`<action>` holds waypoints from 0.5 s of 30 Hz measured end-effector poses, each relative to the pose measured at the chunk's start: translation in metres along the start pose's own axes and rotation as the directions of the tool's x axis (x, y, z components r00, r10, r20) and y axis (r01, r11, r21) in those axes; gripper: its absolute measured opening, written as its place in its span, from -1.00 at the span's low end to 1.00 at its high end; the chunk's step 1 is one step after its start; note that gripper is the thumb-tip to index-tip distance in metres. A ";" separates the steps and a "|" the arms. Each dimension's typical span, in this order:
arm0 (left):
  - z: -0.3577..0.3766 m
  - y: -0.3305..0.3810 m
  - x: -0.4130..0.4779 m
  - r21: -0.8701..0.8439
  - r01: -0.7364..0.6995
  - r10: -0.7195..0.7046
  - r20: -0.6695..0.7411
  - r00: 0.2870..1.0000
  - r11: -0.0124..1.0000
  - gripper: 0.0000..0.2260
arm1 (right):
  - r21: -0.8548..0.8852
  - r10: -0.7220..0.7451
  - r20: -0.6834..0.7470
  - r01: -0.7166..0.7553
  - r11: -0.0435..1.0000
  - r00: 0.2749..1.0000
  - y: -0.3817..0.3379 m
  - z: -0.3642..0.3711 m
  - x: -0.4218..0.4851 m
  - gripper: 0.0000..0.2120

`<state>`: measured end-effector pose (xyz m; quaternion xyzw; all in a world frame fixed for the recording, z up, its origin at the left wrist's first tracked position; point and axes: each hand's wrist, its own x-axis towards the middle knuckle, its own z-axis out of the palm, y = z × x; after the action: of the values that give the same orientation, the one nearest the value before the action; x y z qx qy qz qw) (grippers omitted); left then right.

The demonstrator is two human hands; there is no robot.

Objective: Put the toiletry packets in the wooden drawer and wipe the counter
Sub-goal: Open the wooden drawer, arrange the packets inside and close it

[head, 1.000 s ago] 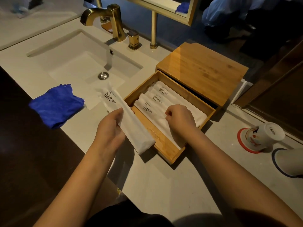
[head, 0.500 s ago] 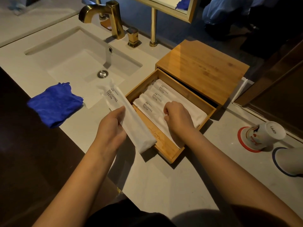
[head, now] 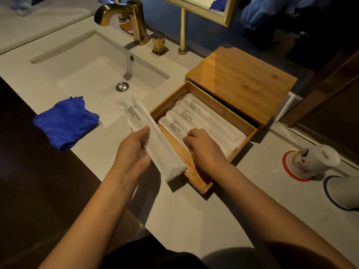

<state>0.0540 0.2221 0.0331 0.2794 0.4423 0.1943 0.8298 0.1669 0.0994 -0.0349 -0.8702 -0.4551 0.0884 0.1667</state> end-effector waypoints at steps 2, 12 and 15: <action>0.000 0.000 -0.001 -0.005 0.007 -0.007 -0.010 1.000 1.000 -0.65 | 0.048 0.022 0.005 -0.022 0.999 1.000 0.002 0.000 0.000 -0.75; 0.018 -0.008 -0.014 -0.018 0.049 -0.047 0.093 0.994 0.999 -0.87 | 0.696 0.168 0.088 -0.181 0.695 0.982 -0.036 -0.043 -0.004 -0.80; 0.024 -0.010 -0.014 0.046 -0.003 -0.003 0.124 0.992 0.999 -0.85 | 0.706 0.212 0.068 -0.197 0.681 0.975 -0.033 -0.049 -0.001 -0.83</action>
<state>0.0673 0.1992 0.0463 0.3099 0.3941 0.1661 0.8491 0.1558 0.1060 0.0226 -0.7853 -0.2845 0.2659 0.4813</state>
